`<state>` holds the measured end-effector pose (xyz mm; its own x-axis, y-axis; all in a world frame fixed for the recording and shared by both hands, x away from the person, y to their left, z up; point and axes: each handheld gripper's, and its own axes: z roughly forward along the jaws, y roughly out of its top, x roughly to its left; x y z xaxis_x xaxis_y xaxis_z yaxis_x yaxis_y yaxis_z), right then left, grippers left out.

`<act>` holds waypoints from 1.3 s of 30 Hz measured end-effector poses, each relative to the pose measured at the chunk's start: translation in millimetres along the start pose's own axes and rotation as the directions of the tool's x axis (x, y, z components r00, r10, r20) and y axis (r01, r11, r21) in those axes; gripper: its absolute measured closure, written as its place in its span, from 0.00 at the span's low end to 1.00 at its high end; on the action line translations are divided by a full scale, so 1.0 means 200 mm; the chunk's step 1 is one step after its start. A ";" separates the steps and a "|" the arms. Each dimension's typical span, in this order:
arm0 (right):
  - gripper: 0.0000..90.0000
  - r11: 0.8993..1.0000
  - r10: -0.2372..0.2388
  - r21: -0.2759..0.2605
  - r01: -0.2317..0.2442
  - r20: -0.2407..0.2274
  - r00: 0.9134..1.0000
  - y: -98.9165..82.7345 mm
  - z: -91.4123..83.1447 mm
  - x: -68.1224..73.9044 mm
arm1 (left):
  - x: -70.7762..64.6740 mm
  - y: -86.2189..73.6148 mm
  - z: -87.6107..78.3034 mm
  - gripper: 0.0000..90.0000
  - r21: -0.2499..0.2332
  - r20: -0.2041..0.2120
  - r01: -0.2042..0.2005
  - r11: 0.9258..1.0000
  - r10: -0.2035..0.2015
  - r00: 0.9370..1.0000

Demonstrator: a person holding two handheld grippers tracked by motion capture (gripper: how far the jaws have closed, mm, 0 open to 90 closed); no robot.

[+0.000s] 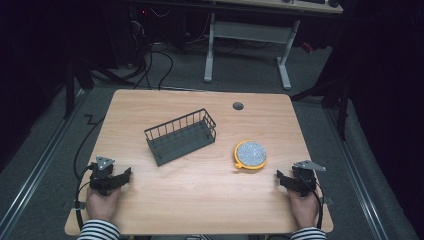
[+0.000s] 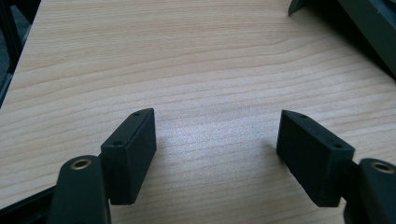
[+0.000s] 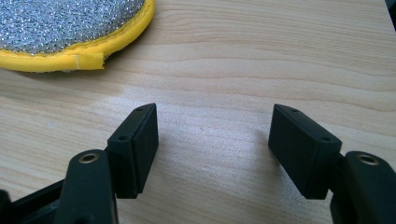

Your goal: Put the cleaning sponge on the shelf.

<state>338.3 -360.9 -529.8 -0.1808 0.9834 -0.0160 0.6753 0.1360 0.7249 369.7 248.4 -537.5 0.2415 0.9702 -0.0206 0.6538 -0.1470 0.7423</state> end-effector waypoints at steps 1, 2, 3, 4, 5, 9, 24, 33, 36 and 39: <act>0.37 1.000 0.000 0.000 0.000 0.000 1.000 0.00 0.00 0.00 | 0.00 0.00 0.00 0.32 0.000 -0.001 0.001 1.000 -0.001 1.000; 0.37 1.000 0.000 0.000 0.000 0.000 1.000 0.00 0.00 0.00 | 0.00 0.00 0.00 0.32 0.000 -0.001 0.001 1.000 -0.001 1.000; 0.37 1.000 -0.004 -0.001 0.004 0.000 1.000 0.00 0.00 0.00 | 0.00 0.00 0.00 0.32 0.000 -0.001 0.000 1.000 0.000 1.000; 0.37 1.000 -0.005 -0.001 0.005 -0.001 1.000 0.00 0.00 0.00 | 0.00 0.00 0.00 0.32 0.000 0.000 -0.001 1.000 0.001 1.000; 0.37 1.000 -0.003 -0.001 0.003 -0.003 1.000 0.00 0.00 0.00 | 0.00 0.00 0.00 0.31 0.001 0.002 -0.001 1.000 0.001 1.000; 0.37 1.000 -0.012 -0.001 0.012 -0.009 1.000 0.00 0.00 0.01 | 0.00 0.00 0.00 0.29 0.003 0.007 -0.007 1.000 0.007 1.000; 0.37 1.000 -0.011 -0.002 0.011 -0.003 1.000 0.01 0.01 0.02 | 0.00 0.00 0.00 0.30 0.002 0.009 -0.002 1.000 0.002 1.000; 0.36 1.000 -0.012 0.001 0.012 -0.011 1.000 0.01 0.01 0.02 | 0.03 0.01 0.00 0.33 0.006 0.045 0.050 0.999 -0.051 0.998; 0.36 1.000 -0.011 0.000 0.011 -0.012 1.000 0.01 0.01 0.02 | 0.05 0.04 -0.02 0.33 0.022 0.082 0.101 0.995 -0.103 0.991; 0.36 1.000 -0.011 0.000 0.011 -0.012 1.000 0.01 0.01 0.02 | 0.06 0.05 -0.04 0.34 0.020 0.099 0.121 0.992 -0.123 0.988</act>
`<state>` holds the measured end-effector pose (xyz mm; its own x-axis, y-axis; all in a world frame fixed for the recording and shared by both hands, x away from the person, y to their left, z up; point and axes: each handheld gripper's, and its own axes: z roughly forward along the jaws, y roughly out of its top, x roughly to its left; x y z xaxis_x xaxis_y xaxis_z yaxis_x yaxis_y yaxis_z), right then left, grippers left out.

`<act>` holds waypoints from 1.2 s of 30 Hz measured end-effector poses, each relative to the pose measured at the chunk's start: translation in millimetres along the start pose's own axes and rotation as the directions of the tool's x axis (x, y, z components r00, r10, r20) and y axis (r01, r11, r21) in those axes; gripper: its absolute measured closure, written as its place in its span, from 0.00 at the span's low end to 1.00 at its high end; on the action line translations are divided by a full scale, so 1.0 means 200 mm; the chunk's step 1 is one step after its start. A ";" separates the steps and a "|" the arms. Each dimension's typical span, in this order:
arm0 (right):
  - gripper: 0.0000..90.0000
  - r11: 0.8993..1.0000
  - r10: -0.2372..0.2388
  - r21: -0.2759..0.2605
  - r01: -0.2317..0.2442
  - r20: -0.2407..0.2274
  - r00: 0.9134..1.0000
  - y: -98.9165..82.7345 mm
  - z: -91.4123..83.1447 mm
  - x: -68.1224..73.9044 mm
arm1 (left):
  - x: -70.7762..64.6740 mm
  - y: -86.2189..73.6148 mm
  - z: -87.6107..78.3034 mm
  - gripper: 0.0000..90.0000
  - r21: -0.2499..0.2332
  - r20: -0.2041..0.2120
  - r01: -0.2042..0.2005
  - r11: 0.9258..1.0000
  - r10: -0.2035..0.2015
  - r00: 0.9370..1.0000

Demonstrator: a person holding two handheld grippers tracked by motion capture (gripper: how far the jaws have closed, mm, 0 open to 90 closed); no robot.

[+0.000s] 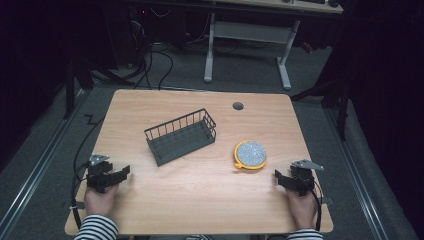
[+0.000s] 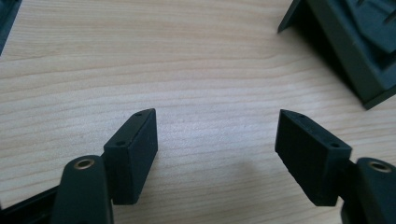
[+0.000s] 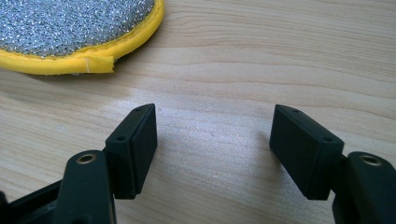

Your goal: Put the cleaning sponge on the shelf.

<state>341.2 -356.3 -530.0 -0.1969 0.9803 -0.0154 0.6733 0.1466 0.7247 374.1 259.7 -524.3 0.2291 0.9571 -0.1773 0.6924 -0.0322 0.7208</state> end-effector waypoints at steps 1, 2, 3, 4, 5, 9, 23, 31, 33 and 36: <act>0.36 1.000 -0.001 0.000 0.001 -0.001 1.000 0.00 0.00 0.00 | 0.00 0.02 -0.02 0.34 -0.005 0.016 0.015 1.000 -0.015 1.000; 0.36 1.000 -0.001 0.000 0.001 -0.001 1.000 0.00 0.00 0.00 | 0.00 0.02 -0.02 0.34 -0.005 0.016 0.015 1.000 -0.015 1.000; 0.36 1.000 -0.001 0.000 0.001 -0.001 1.000 0.00 0.00 0.00 | 0.00 0.03 -0.03 0.34 -0.008 0.023 0.020 1.000 -0.020 1.000; 0.36 1.000 -0.001 0.000 0.001 -0.002 1.000 0.00 0.00 0.00 | 0.00 0.05 -0.04 0.34 -0.013 0.031 0.024 1.000 -0.024 0.999; 0.36 1.000 -0.001 0.000 0.001 -0.002 1.000 0.00 0.00 0.00 | 0.00 0.06 -0.05 0.34 -0.020 0.039 0.031 0.999 -0.030 0.999; 0.36 1.000 -0.003 0.000 0.003 -0.006 1.000 0.00 0.00 0.00 | -0.03 0.13 -0.08 0.34 -0.033 0.051 0.022 0.999 -0.020 0.998; 0.35 1.000 -0.005 0.000 0.005 -0.007 1.000 0.00 0.00 0.00 | -0.24 0.43 -0.10 0.33 -0.069 0.133 -0.066 0.995 0.075 0.988; 0.35 1.000 -0.005 0.000 0.005 -0.008 1.000 0.00 0.00 0.00 | -0.32 0.51 -0.03 0.34 -0.058 0.140 -0.103 0.993 0.110 0.984; 0.35 1.000 -0.005 0.000 0.005 -0.008 1.000 0.00 0.00 0.00 | -0.35 0.52 -0.01 0.35 -0.055 0.136 -0.116 0.992 0.122 0.983; 0.35 1.000 -0.005 0.000 0.005 -0.009 1.000 0.00 0.00 0.00 | -0.36 0.53 0.01 0.36 -0.058 0.139 -0.123 0.991 0.130 0.982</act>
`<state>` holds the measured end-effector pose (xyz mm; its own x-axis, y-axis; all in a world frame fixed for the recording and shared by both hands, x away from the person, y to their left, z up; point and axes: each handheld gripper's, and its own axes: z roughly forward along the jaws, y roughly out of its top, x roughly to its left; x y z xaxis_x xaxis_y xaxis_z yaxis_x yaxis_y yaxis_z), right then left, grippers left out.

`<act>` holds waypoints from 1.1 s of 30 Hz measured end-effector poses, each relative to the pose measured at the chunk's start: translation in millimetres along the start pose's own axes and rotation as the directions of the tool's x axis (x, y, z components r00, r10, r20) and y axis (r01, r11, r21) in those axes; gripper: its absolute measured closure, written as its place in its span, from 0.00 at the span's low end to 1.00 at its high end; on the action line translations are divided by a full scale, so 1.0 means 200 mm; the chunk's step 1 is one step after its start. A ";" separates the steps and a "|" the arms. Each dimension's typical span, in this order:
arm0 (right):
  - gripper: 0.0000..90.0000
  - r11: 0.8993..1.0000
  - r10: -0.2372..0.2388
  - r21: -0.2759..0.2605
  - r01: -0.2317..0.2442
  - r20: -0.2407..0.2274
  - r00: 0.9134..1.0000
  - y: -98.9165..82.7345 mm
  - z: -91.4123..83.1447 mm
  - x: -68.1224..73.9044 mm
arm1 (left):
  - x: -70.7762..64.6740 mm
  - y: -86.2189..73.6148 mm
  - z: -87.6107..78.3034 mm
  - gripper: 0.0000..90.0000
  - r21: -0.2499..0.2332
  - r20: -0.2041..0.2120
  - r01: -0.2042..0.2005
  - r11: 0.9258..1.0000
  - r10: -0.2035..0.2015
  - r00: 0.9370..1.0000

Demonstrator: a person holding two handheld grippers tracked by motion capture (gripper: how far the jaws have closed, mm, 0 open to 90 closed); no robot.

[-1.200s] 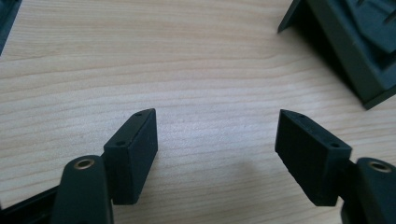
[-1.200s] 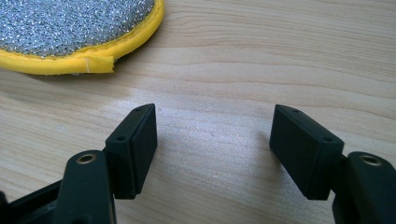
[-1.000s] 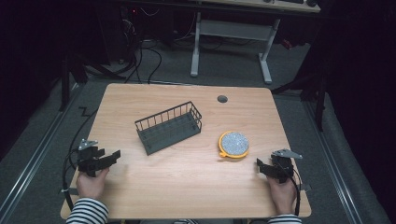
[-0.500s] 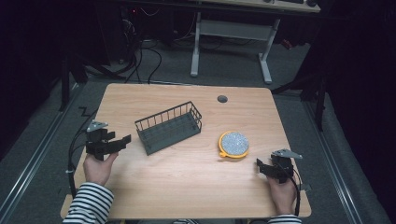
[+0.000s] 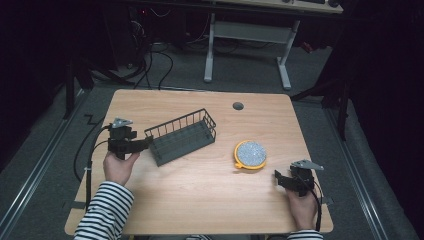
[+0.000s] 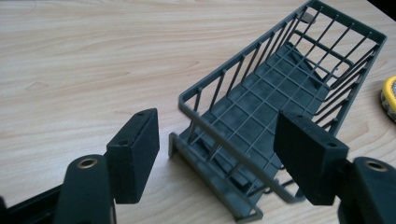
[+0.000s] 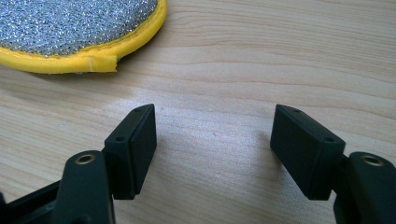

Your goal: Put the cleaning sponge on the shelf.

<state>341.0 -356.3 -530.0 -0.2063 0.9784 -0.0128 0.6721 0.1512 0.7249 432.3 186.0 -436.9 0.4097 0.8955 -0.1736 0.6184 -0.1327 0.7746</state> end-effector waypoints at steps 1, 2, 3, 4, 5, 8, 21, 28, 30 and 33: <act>0.35 1.000 -0.001 0.003 0.001 0.000 1.000 0.00 0.00 0.00 | 0.00 0.00 0.03 0.36 0.013 0.004 0.006 1.000 -0.006 1.000; 0.35 1.000 -0.002 0.003 0.002 0.000 1.000 0.00 0.00 0.00 | 0.00 0.00 0.04 0.36 0.023 0.002 0.003 1.000 -0.003 1.000; 0.35 1.000 -0.001 0.001 0.001 0.000 1.000 0.00 0.00 0.00 | -0.01 -0.01 0.05 0.37 0.031 -0.001 -0.001 1.000 0.001 1.000; 0.35 1.000 -0.002 0.003 0.002 0.000 1.000 0.00 0.00 0.00 | -0.01 -0.01 0.06 0.37 0.038 -0.002 -0.007 0.999 0.007 1.000; 0.35 1.000 -0.002 0.003 0.002 0.001 1.000 0.00 0.00 0.00 | -0.01 -0.01 0.06 0.37 0.038 -0.002 -0.007 0.999 0.007 1.000; 0.35 1.000 -0.001 0.003 0.001 0.000 1.000 0.00 0.00 0.00 | -0.02 -0.01 0.07 0.40 0.044 0.001 -0.022 0.999 0.022 1.000; 0.35 1.000 -0.002 0.003 0.002 0.000 1.000 0.00 0.00 0.00 | -0.06 -0.02 0.12 0.47 0.070 -0.018 -0.054 0.996 0.055 0.998; 0.35 1.000 -0.002 0.003 0.002 0.000 1.000 0.00 0.00 0.00 | -0.09 0.00 0.15 0.49 0.084 -0.024 -0.069 0.994 0.072 0.997; 0.35 1.000 -0.002 0.003 0.002 0.000 1.000 0.00 0.00 0.00 | -0.12 0.01 0.18 0.49 0.090 -0.023 -0.087 0.992 0.090 0.996; 0.35 1.000 -0.001 0.003 0.001 0.000 1.000 0.00 0.00 0.00 | -0.14 0.02 0.20 0.50 0.090 -0.025 -0.097 0.991 0.099 0.995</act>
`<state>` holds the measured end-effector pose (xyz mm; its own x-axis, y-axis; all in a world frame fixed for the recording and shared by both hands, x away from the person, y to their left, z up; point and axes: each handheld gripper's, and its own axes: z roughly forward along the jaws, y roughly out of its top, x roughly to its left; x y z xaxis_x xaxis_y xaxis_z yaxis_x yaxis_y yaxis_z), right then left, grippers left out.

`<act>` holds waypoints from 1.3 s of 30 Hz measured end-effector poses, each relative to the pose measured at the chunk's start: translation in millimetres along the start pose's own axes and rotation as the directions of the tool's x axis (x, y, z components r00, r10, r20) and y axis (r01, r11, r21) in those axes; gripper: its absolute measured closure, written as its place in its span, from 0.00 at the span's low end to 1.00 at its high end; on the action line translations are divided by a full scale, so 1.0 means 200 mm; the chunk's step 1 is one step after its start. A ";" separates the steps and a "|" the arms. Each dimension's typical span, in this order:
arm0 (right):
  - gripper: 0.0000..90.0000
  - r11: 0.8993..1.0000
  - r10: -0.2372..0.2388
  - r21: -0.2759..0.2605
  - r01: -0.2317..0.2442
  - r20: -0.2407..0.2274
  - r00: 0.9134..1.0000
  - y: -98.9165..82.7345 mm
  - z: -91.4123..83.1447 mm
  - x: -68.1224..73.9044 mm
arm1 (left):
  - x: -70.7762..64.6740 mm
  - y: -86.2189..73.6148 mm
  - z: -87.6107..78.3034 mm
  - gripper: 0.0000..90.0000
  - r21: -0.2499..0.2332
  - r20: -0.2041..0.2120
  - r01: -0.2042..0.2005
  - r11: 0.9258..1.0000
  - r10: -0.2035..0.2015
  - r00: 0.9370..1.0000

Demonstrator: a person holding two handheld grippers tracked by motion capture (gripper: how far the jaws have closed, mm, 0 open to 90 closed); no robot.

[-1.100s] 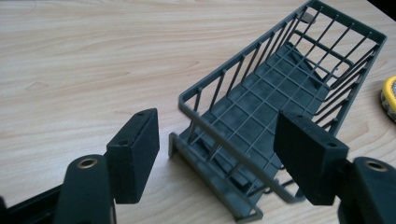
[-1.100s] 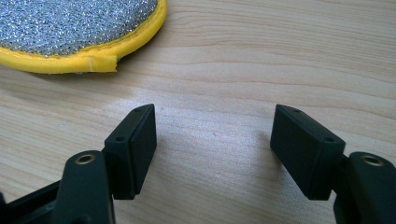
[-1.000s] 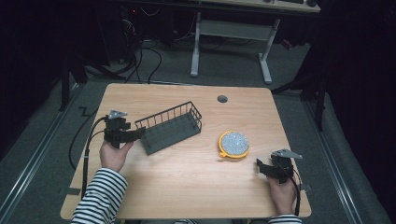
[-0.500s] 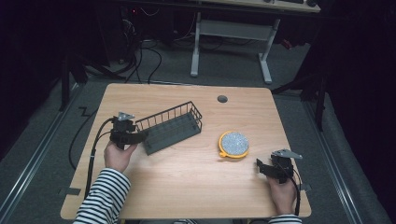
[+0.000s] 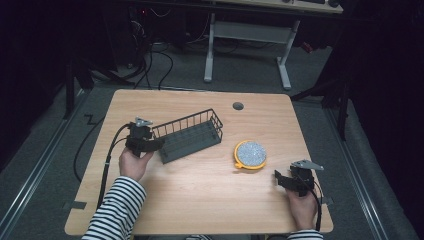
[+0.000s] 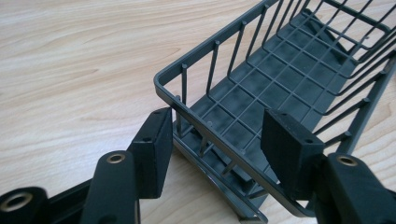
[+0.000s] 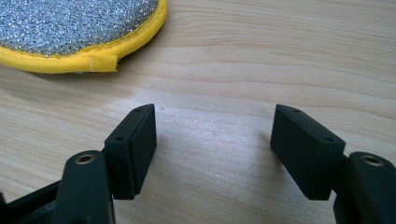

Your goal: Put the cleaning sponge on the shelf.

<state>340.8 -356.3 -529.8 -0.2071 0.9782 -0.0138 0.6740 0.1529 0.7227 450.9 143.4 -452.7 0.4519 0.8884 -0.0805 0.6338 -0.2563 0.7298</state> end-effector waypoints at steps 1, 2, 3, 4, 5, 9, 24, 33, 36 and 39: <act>0.35 1.000 0.000 0.000 0.000 0.000 1.000 0.00 0.00 0.00 | -0.01 0.00 0.01 0.50 -0.007 0.001 0.001 1.000 -0.001 1.000; 0.35 1.000 0.000 0.000 0.000 0.000 1.000 0.00 0.00 0.00 | -0.02 0.01 0.02 0.50 -0.008 0.009 0.006 1.000 -0.006 1.000; 0.35 1.000 0.000 0.000 0.000 0.000 1.000 0.00 0.00 0.00 | -0.03 0.01 0.03 0.50 -0.005 0.010 0.002 1.000 -0.002 1.000; 0.35 1.000 0.000 0.000 0.000 0.000 1.000 0.00 0.00 0.00 | -0.04 0.02 0.05 0.50 -0.002 0.001 -0.003 1.000 0.003 1.000; 0.35 1.000 0.000 0.000 0.000 0.000 1.000 0.00 0.00 0.00 | -0.05 0.02 0.06 0.50 -0.002 0.001 -0.009 1.000 0.009 1.000; 0.35 1.000 0.000 0.000 0.000 0.000 1.000 0.00 0.00 0.00 | -0.09 0.05 0.10 0.49 -0.004 0.009 -0.009 1.000 0.010 1.000; 0.35 1.000 0.000 0.000 0.000 0.000 1.000 0.00 0.00 0.00 | -0.18 0.10 0.18 0.49 -0.024 0.042 0.010 1.000 -0.009 0.999; 0.35 1.000 0.001 -0.003 -0.001 0.000 1.000 0.00 0.00 0.00 | -0.17 0.10 0.17 0.40 -0.041 0.053 0.023 0.999 -0.021 0.998; 0.35 1.000 0.002 -0.002 -0.002 0.000 1.000 0.00 0.00 0.00 | -0.16 0.11 0.13 0.37 -0.060 0.064 0.032 0.998 -0.028 0.998; 0.35 1.000 0.002 -0.002 -0.002 0.000 1.000 0.00 0.00 0.00 | -0.15 0.11 0.09 0.35 -0.070 0.061 0.024 0.997 -0.019 0.998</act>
<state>340.9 -356.3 -530.0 -0.2059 0.9785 -0.0118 0.6727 0.1503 0.7245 462.6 105.1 -446.4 0.4771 0.8683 -0.1361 0.5990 -0.2080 0.7732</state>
